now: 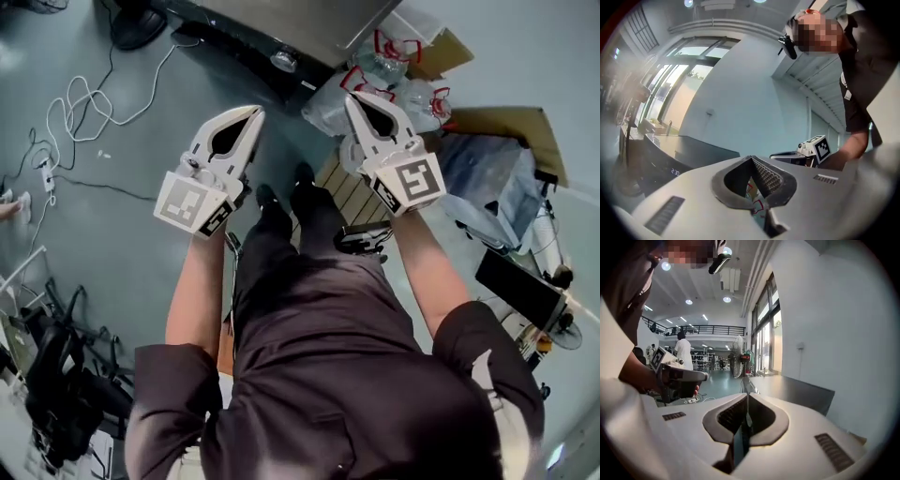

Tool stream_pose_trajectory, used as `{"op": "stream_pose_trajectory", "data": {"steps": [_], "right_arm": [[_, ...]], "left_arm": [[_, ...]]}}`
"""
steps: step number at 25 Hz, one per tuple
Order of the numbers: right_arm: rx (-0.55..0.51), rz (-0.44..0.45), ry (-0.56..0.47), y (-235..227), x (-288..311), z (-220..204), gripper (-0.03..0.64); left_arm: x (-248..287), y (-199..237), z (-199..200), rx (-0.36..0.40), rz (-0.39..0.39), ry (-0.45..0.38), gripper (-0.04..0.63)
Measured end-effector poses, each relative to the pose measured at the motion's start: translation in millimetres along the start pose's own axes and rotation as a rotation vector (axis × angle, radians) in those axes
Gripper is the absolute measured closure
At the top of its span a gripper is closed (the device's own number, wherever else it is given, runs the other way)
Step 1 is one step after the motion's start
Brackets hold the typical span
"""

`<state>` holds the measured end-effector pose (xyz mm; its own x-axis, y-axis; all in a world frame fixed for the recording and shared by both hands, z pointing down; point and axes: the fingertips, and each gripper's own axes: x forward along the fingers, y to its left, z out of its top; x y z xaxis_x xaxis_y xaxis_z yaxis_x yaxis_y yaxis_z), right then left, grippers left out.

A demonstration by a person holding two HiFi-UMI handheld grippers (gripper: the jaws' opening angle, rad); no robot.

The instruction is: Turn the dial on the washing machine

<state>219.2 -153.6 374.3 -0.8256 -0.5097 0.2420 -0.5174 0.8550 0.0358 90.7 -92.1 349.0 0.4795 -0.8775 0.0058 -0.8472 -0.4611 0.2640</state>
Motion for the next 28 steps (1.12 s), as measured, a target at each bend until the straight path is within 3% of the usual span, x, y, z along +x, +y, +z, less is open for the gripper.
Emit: {"op": "stream_pose_trajectory", "data": {"steps": [11,17,20,28], "right_arm": [[-0.012,-0.162,-0.141,-15.7,-83.0,104.6,0.592],[0.011,-0.296,-0.181,-17.0,-123.0,104.7,0.592],[0.05,-0.347,-0.175,-21.3,-142.7,95.4,0.592],[0.092,-0.487,-0.173,-8.5,-210.7,76.3,0.592]], "left_arm": [[-54.9,-13.4,68.5,-0.026,-0.036,-0.024,0.58],[-76.1,-2.8,95.9,0.048,0.056,-0.049,0.58],[-76.5,-2.6,99.3,0.047,0.069,-0.045,0.58],[-66.9,-36.3,80.1,0.019,-0.043,0.011,0.58]]}}
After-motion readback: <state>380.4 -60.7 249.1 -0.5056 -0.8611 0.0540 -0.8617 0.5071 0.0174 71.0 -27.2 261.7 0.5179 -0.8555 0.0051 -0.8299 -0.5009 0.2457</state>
